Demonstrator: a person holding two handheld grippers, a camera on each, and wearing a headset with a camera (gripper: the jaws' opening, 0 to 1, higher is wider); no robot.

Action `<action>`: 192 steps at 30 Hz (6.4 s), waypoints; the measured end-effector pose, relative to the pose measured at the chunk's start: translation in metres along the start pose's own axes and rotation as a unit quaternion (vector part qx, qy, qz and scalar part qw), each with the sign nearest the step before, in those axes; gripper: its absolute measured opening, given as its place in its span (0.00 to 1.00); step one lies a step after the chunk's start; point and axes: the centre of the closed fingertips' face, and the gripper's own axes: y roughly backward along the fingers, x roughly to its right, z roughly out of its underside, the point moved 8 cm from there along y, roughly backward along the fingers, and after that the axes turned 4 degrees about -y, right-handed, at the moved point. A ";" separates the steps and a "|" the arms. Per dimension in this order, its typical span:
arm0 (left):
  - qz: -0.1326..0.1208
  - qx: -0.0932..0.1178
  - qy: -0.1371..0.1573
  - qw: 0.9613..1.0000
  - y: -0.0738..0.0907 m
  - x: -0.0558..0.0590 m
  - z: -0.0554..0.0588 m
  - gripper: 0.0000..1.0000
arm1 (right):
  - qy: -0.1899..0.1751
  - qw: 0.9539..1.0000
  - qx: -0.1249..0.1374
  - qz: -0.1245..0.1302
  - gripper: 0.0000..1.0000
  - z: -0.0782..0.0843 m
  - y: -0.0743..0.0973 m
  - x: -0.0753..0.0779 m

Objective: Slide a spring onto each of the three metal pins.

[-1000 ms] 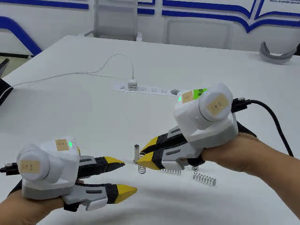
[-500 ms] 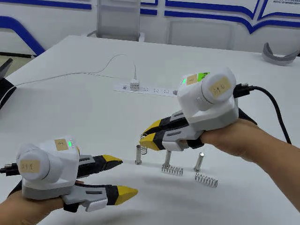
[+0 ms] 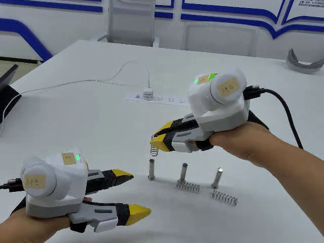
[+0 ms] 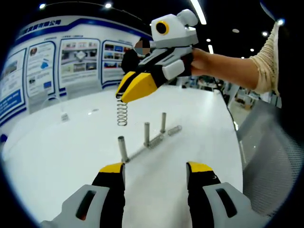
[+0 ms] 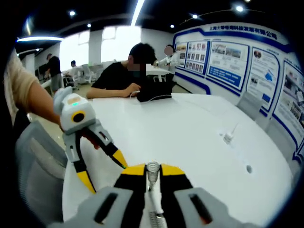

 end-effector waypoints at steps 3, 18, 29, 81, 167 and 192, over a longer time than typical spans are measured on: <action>0.000 0.000 0.001 1.000 0.000 0.000 0.000 0.53 | -0.007 1.000 -0.004 0.000 0.12 0.004 -0.006 0.003; 0.000 -0.003 0.003 1.000 -0.001 -0.002 0.003 0.53 | -0.019 1.000 -0.011 -0.001 0.12 0.013 -0.016 0.002; -0.001 -0.004 0.006 1.000 -0.001 -0.003 0.004 0.52 | -0.029 0.999 -0.016 0.000 0.12 0.021 -0.023 0.004; -0.002 -0.006 0.004 1.000 -0.003 -0.002 0.001 0.52 | -0.056 0.997 -0.051 0.005 0.16 0.059 -0.044 0.000; 0.029 -0.009 -0.009 0.999 -0.027 0.009 -0.011 0.47 | -0.055 0.988 -0.141 0.025 0.15 0.133 0.013 0.001; 0.042 -0.010 -0.022 0.999 -0.034 0.015 -0.013 0.45 | -0.024 0.991 -0.132 -0.010 0.11 0.115 0.031 -0.015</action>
